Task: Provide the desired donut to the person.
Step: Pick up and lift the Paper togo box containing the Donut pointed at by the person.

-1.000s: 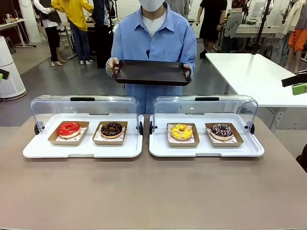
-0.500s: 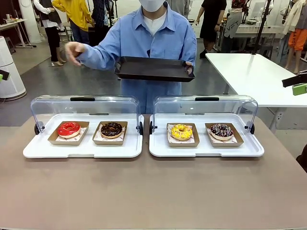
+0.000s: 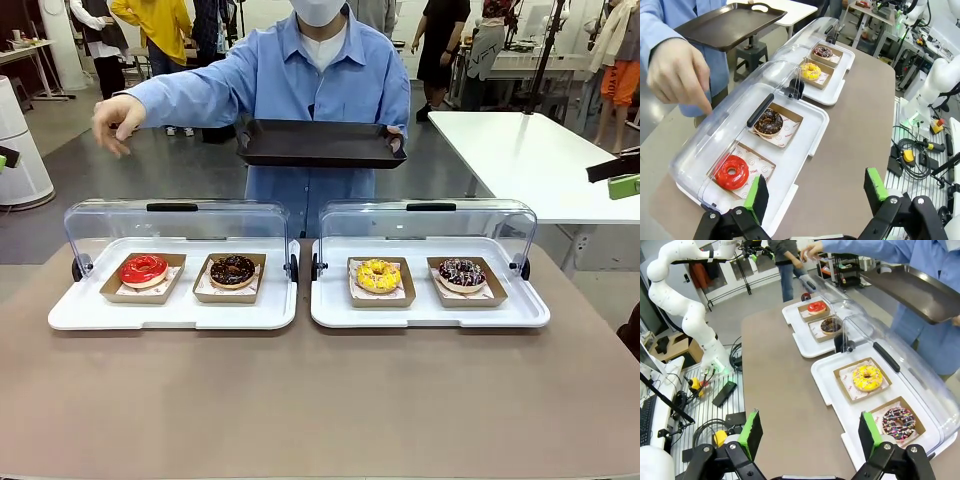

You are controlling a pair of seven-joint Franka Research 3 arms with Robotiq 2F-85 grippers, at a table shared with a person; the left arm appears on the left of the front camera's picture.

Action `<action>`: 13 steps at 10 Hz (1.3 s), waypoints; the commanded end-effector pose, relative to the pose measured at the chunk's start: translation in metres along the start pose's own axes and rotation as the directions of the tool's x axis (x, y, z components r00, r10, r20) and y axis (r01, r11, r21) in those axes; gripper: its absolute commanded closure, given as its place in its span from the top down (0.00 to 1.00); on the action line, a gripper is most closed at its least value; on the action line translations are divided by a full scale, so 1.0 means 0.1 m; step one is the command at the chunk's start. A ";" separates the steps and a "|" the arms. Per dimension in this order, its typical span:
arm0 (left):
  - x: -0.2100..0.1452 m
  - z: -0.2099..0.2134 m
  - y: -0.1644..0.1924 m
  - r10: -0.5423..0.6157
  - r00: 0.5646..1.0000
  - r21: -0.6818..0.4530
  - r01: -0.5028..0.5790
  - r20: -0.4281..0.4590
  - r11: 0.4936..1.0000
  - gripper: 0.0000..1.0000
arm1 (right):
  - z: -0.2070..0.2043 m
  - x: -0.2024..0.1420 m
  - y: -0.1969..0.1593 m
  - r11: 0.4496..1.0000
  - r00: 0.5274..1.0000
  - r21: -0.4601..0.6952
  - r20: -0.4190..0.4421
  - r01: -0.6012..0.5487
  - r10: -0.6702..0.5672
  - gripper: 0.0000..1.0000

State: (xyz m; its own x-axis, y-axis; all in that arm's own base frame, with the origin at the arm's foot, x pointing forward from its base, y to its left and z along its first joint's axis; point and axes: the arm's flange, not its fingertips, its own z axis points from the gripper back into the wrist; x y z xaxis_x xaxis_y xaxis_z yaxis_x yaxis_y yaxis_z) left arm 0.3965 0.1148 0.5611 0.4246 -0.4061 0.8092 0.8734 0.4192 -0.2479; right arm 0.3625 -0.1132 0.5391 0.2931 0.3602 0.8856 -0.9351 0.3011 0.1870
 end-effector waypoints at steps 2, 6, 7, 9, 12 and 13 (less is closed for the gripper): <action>0.01 -0.01 0.01 -0.005 1.000 0.003 0.005 0.010 1.000 1.00 | 0.00 0.00 -0.01 1.000 1.000 0.006 0.010 -0.003 0.003 1.00; 0.01 -0.01 0.01 -0.005 1.000 0.003 0.005 0.010 1.000 1.00 | 0.00 0.00 -0.01 1.000 1.000 0.006 0.010 -0.003 0.003 1.00; 0.01 -0.01 0.01 -0.005 1.000 0.003 0.005 0.010 1.000 1.00 | 0.00 0.00 -0.01 1.000 1.000 0.006 0.010 -0.003 0.003 1.00; 0.01 -0.01 0.01 -0.005 1.000 0.003 0.005 0.010 1.000 1.00 | 0.00 0.00 -0.01 1.000 1.000 0.006 0.010 -0.003 0.003 1.00; 0.01 -0.01 0.01 -0.005 1.000 0.003 0.005 0.010 1.000 1.00 | 0.00 0.00 -0.01 1.000 1.000 0.006 0.010 -0.003 0.003 1.00; 0.00 0.00 0.00 0.000 1.000 0.000 0.000 -0.001 1.000 1.00 | 0.00 0.00 -0.01 1.000 1.000 0.006 0.010 -0.003 0.003 1.00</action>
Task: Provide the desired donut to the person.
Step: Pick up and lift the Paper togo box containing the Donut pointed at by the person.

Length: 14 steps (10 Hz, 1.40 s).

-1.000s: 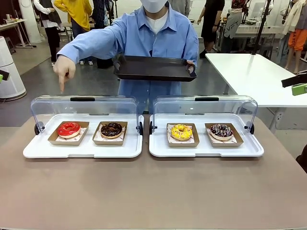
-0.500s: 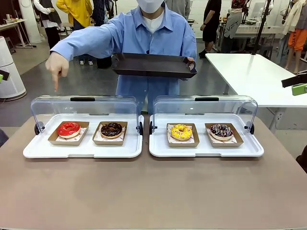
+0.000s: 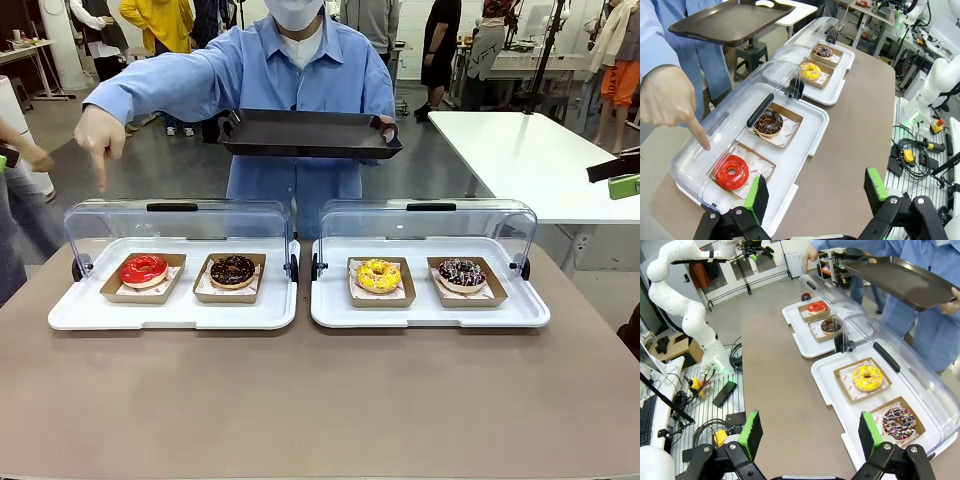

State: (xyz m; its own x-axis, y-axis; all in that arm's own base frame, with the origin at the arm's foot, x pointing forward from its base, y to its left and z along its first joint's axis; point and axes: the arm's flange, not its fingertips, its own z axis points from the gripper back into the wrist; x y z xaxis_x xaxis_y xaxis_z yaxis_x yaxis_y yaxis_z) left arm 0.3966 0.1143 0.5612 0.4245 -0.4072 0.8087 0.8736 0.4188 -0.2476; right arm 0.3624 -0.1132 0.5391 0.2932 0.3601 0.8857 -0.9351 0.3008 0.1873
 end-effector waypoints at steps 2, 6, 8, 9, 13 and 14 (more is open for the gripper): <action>0.23 -0.21 -0.11 -0.145 0.956 0.001 0.151 -0.256 0.989 1.00 | 0.00 0.00 -0.01 1.000 1.000 0.005 0.010 -0.003 0.003 1.00; 0.34 -1.16 -0.32 -0.365 0.599 -0.098 0.431 -0.713 0.897 1.00 | 0.00 0.00 -0.01 1.000 1.000 0.005 0.010 -0.003 0.003 1.00; 0.19 -1.57 -0.33 -0.406 0.458 -0.150 0.498 -0.791 0.854 1.00 | 0.00 0.00 -0.01 1.000 1.000 0.005 0.010 -0.003 0.003 1.00; 0.08 -1.77 -0.34 -0.426 0.451 -0.163 0.512 -0.784 0.843 1.00 | 0.00 0.00 -0.01 1.000 1.000 0.005 0.010 -0.003 0.003 1.00; -0.33 -2.30 -0.12 -0.460 0.462 -0.183 0.526 -0.758 0.831 1.00 | 0.00 0.00 -0.01 1.000 1.000 0.005 0.010 -0.003 0.003 1.00; -0.33 -2.38 0.03 -0.490 0.456 -0.215 0.531 -0.743 0.820 1.00 | 0.00 0.00 -0.01 1.000 1.000 0.005 0.010 -0.003 0.003 1.00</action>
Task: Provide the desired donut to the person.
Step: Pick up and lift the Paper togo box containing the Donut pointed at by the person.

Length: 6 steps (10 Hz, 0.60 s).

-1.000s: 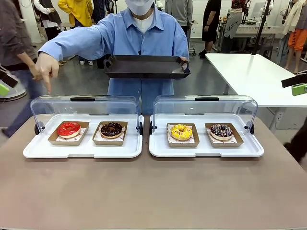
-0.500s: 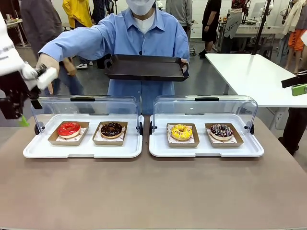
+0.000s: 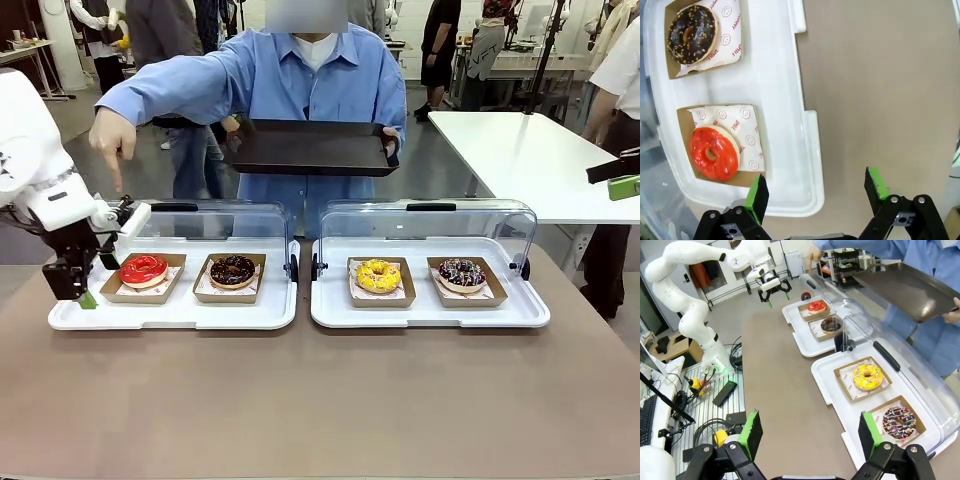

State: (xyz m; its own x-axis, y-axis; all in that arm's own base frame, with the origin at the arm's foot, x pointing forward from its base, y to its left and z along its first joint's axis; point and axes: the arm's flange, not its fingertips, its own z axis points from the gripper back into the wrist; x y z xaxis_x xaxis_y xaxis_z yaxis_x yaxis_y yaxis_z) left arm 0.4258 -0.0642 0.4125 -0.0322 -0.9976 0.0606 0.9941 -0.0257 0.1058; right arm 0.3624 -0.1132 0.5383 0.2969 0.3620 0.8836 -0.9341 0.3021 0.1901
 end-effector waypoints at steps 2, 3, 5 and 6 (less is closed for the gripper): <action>-0.08 -0.20 0.27 -0.035 0.997 -0.026 0.037 0.068 0.999 1.00 | 0.00 0.00 -0.01 1.000 1.000 0.005 0.013 -0.006 0.006 1.00; -0.01 -0.12 0.09 -0.011 1.000 0.001 0.011 0.003 1.000 1.00 | 0.00 0.00 -0.01 1.000 1.000 0.005 0.013 -0.006 0.006 1.00; -0.01 -0.12 0.09 -0.011 1.000 0.001 0.011 0.003 1.000 1.00 | 0.00 0.00 -0.01 1.000 1.000 0.005 0.013 -0.006 0.006 1.00; -0.01 -0.12 0.09 -0.011 1.000 0.001 0.011 0.003 1.000 1.00 | 0.00 0.00 -0.01 1.000 1.000 0.005 0.013 -0.006 0.006 1.00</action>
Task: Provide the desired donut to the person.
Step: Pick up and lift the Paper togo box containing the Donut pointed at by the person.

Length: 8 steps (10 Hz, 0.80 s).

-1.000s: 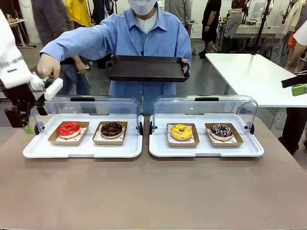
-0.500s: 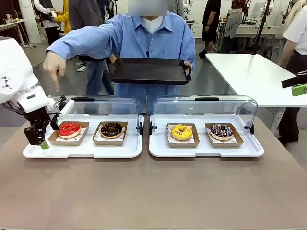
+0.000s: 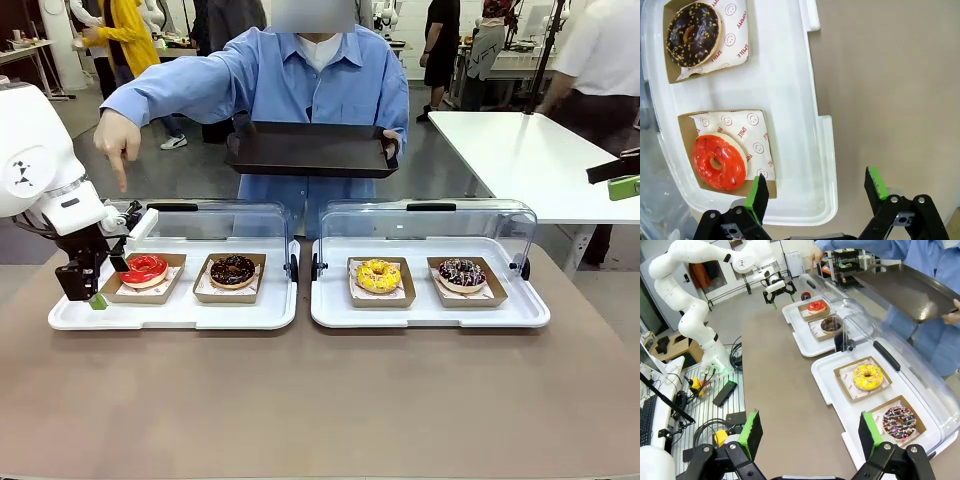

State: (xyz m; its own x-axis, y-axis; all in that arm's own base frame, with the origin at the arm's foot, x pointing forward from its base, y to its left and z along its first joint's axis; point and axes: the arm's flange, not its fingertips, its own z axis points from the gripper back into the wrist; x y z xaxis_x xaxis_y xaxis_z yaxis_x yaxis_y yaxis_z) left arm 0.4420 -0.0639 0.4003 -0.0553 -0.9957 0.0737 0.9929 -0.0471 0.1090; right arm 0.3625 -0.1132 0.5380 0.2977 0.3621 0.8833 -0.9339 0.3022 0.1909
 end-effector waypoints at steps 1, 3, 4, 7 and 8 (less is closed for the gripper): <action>0.01 0.02 -0.06 0.011 1.000 -0.001 -0.011 -0.013 1.000 1.00 | 0.00 0.00 -0.01 1.000 1.000 0.005 0.013 -0.007 0.007 1.00; 0.00 0.01 -0.01 0.000 1.000 0.003 0.000 0.000 1.000 1.00 | 0.00 0.00 -0.01 1.000 1.000 0.005 0.013 -0.007 0.007 1.00; -0.05 -0.09 -0.02 0.018 1.000 -0.020 -0.018 0.001 1.000 1.00 | 0.00 0.00 -0.01 1.000 1.000 0.005 0.013 -0.007 0.007 1.00; -0.09 -0.27 0.20 0.005 1.000 -0.060 -0.006 -0.013 0.998 1.00 | 0.00 0.00 -0.01 1.000 1.000 0.005 0.013 -0.007 0.007 1.00; -0.10 -0.36 0.21 0.022 1.000 -0.074 -0.023 -0.010 0.997 1.00 | 0.00 0.00 -0.01 1.000 1.000 0.005 0.013 -0.007 0.007 1.00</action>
State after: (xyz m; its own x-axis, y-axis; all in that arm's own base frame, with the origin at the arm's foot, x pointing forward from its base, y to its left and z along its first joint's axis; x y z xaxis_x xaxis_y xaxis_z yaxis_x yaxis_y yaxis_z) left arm 0.4562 -0.0598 0.3700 -0.0393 -0.9970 0.0662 0.9984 -0.0364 0.0439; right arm 0.3625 -0.1131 0.5380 0.2978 0.3623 0.8832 -0.9340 0.3020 0.1910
